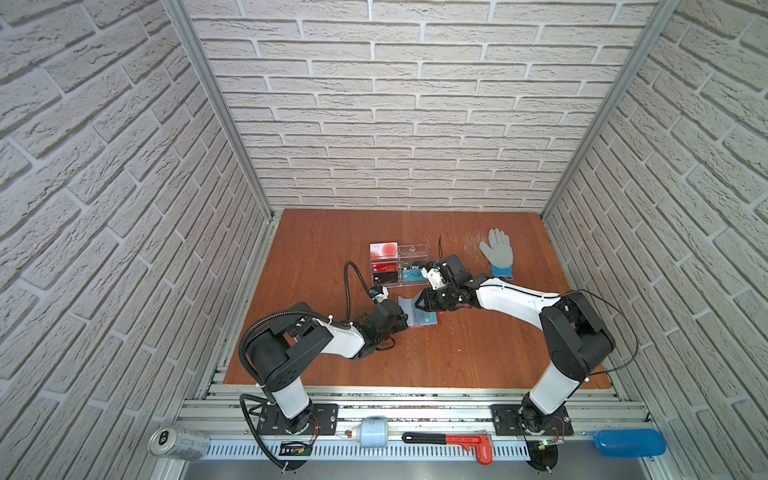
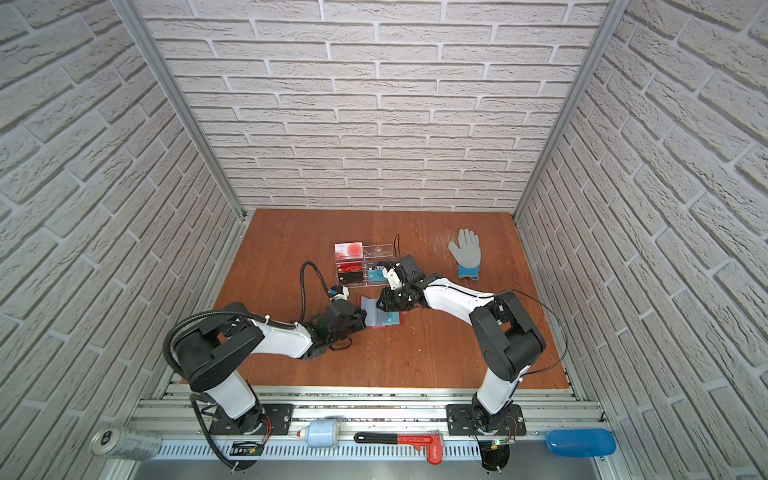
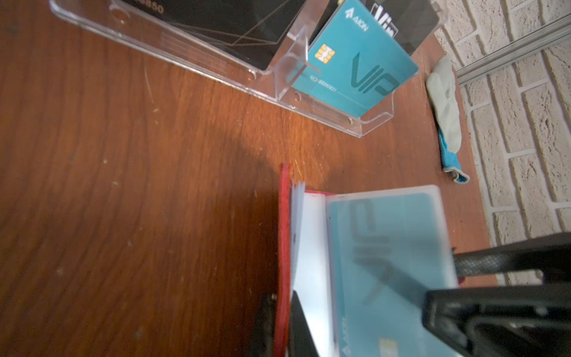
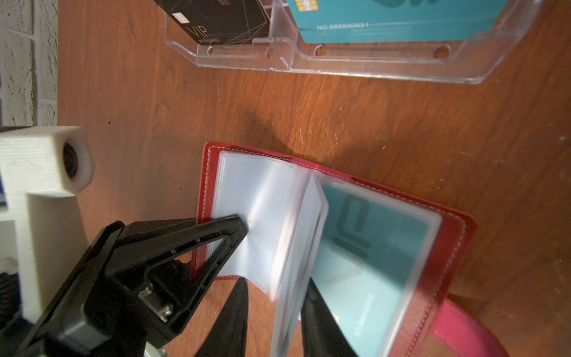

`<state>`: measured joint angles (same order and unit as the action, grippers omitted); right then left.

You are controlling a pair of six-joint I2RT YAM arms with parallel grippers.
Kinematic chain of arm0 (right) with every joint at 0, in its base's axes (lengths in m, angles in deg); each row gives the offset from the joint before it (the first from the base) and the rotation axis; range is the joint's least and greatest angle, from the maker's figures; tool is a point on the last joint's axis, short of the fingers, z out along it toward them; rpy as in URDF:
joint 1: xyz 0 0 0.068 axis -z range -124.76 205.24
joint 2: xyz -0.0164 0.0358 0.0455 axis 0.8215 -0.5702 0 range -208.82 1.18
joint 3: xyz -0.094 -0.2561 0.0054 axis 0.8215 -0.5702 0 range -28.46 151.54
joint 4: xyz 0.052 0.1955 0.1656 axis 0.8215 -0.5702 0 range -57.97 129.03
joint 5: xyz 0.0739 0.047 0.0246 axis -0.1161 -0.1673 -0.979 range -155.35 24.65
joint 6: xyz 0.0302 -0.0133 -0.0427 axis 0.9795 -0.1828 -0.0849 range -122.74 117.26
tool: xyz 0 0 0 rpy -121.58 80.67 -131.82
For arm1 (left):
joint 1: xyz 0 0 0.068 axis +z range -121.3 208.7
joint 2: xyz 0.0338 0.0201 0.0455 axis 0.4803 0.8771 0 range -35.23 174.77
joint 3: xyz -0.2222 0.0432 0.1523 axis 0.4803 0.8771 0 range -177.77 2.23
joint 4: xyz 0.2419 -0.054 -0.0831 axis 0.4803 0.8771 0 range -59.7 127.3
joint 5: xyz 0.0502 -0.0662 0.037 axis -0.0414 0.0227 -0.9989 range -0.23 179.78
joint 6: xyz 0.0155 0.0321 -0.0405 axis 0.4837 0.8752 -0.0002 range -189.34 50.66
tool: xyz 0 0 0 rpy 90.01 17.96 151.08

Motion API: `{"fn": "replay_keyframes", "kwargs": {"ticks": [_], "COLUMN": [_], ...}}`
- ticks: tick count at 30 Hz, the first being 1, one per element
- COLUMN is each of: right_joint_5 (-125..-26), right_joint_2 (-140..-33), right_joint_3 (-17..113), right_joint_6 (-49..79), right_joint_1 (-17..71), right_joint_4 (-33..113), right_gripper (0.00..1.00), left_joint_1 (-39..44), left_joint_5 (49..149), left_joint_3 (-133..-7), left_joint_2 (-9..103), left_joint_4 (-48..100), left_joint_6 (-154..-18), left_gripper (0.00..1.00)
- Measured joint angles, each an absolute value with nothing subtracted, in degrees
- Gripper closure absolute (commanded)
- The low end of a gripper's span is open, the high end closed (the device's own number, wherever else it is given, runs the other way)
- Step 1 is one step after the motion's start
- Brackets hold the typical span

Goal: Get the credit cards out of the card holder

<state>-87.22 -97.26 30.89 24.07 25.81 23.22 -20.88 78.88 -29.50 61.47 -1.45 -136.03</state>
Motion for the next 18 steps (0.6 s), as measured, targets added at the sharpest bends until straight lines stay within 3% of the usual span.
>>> {"fn": "replay_keyframes", "kwargs": {"ticks": [18], "right_joint_5": [-93.93], "right_joint_2": [-97.39], "right_joint_3": [27.96], "right_joint_6": [28.55], "right_joint_1": [27.31], "right_joint_4": [30.83], "right_gripper": [0.71], "left_joint_1": [-20.95], "left_joint_5": [78.51], "left_joint_3": [-28.43], "left_joint_2": [61.36], "left_joint_4": [-2.76], "left_joint_6": [-136.06], "left_gripper": [1.0]}}
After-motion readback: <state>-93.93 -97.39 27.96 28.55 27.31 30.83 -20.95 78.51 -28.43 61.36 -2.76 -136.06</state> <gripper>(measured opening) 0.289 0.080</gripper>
